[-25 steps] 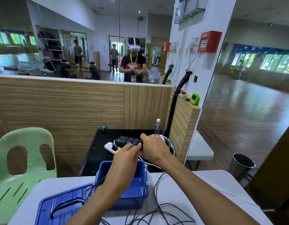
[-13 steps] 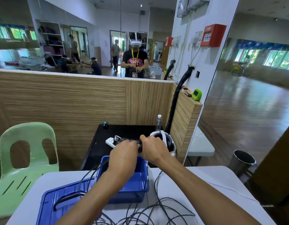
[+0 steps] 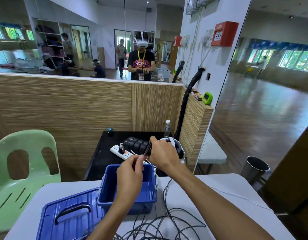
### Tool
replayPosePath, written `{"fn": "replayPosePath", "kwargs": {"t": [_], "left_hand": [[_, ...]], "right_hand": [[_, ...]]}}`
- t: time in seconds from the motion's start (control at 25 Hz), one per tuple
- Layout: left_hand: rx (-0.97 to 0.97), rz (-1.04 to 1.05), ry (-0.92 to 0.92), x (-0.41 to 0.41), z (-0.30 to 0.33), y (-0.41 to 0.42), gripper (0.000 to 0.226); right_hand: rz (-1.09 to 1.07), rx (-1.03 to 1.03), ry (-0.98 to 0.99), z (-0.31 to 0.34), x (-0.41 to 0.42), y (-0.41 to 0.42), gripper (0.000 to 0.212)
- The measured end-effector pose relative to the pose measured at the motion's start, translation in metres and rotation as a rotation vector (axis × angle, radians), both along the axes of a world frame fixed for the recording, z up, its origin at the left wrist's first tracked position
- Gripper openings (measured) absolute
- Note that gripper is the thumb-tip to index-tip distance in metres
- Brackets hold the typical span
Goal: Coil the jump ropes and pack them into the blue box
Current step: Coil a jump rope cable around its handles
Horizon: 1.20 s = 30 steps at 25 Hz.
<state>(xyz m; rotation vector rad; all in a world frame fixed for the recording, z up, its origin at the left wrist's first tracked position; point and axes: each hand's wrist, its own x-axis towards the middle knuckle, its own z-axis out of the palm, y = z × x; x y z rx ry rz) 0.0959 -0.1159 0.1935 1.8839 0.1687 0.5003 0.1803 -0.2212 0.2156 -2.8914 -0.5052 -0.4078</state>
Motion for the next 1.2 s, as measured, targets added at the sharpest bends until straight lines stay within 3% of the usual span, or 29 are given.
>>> {"fn": "replayPosePath", "kwargs": {"t": [0.12,0.32,0.52,0.76,0.84,0.92,0.96,1.0,1.08,1.2], "left_hand": [[-0.213,-0.156,0.104,0.004,-0.002,0.012,0.022],[0.049,-0.116,-0.042,-0.001,-0.009,0.012,0.018],[-0.013,-0.41,0.096,0.007,-0.046,0.041,0.027],[-0.073,-0.447,0.225,0.037,-0.042,0.057,0.034],[0.044,-0.485,0.24,0.042,-0.037,0.068,0.032],[0.459,-0.48,0.255,0.047,-0.039,0.081,0.022],[0.573,-0.445,0.27,0.051,-0.038,0.086,0.024],[0.607,-0.428,0.273,0.056,-0.037,0.091,0.028],[0.544,-0.474,0.18,0.064,-0.033,0.098,0.012],[0.612,-0.557,0.109,0.071,-0.024,0.102,0.024]], "right_hand": [[-0.001,-0.006,-0.008,-0.001,0.001,-0.001,0.028],[-0.01,0.026,0.073,-0.005,-0.003,0.005,0.034],[0.042,0.133,0.151,-0.002,0.002,-0.001,0.03],[0.269,0.132,0.253,0.021,-0.009,0.0,0.042],[0.344,0.13,0.297,0.025,-0.014,0.0,0.048],[0.407,0.1,0.295,0.027,-0.017,0.0,0.05],[0.428,0.083,0.276,0.027,-0.019,0.0,0.05],[0.443,0.063,0.249,0.027,-0.021,0.0,0.051],[0.462,0.042,0.203,0.026,-0.023,0.0,0.053],[0.48,0.052,0.171,0.025,-0.029,0.001,0.056]]}}
